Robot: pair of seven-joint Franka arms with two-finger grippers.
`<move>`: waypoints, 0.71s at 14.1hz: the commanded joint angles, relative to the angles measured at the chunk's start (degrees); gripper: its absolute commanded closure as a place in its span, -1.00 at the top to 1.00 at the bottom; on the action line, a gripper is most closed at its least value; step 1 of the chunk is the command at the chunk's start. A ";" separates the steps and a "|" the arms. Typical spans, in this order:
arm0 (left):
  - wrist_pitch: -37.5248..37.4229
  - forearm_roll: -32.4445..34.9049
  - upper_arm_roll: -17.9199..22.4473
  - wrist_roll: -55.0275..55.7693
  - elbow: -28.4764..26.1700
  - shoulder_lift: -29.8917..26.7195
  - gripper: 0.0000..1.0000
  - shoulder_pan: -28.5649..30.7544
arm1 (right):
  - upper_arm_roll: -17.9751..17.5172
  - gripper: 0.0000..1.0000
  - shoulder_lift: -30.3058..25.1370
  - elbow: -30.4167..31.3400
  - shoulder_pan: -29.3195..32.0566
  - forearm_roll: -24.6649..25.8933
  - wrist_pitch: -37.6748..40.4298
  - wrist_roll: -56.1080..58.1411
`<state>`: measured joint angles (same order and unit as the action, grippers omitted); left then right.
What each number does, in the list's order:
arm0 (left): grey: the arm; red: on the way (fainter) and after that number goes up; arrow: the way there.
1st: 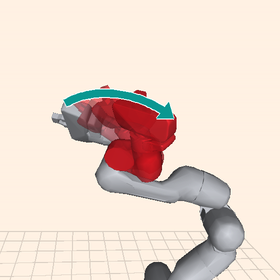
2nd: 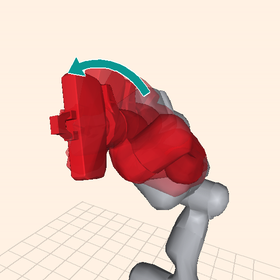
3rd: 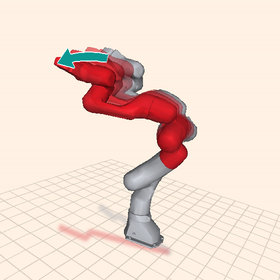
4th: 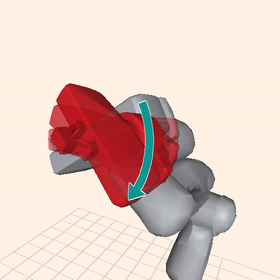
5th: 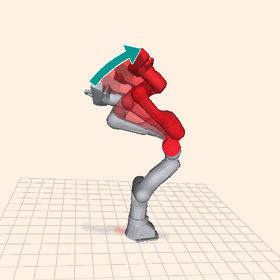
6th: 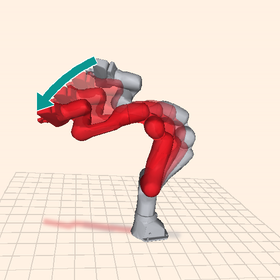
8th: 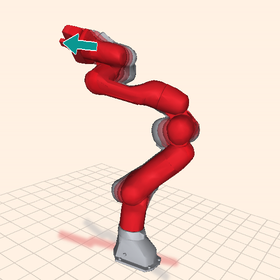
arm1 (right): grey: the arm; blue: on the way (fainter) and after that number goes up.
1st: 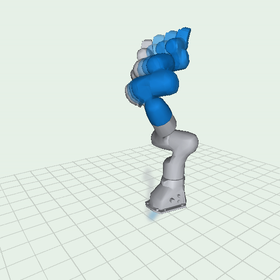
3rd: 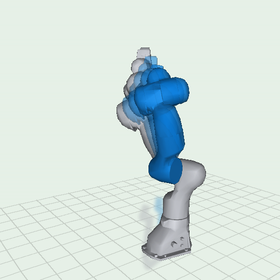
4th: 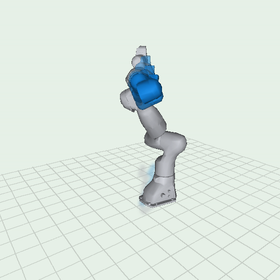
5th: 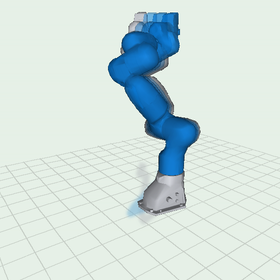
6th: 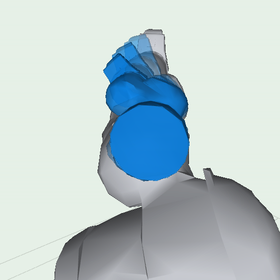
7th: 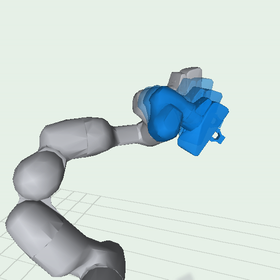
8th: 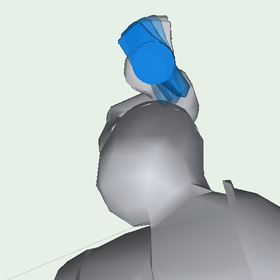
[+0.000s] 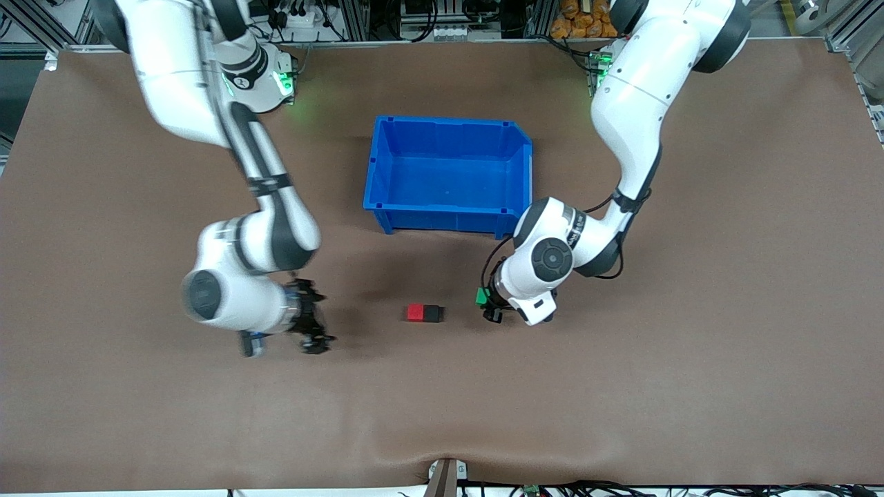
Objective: Attach green and red cubes to black cube
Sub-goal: 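Set the red cube against the black cube and open the right gripper, then bring the green cube to the black cube while the right gripper retracts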
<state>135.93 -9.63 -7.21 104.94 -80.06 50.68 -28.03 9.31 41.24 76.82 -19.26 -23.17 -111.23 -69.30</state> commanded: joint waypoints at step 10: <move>8.03 -1.54 0.62 4.30 5.00 4.69 -1.00 -4.41 | -1.49 1.00 -19.33 -3.96 23.03 14.82 28.59 64.43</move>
<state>142.21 -10.15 -7.20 107.76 -76.92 54.24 -31.85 9.36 25.55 71.26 0.23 -9.65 -85.27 -11.71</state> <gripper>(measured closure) 0.599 0.000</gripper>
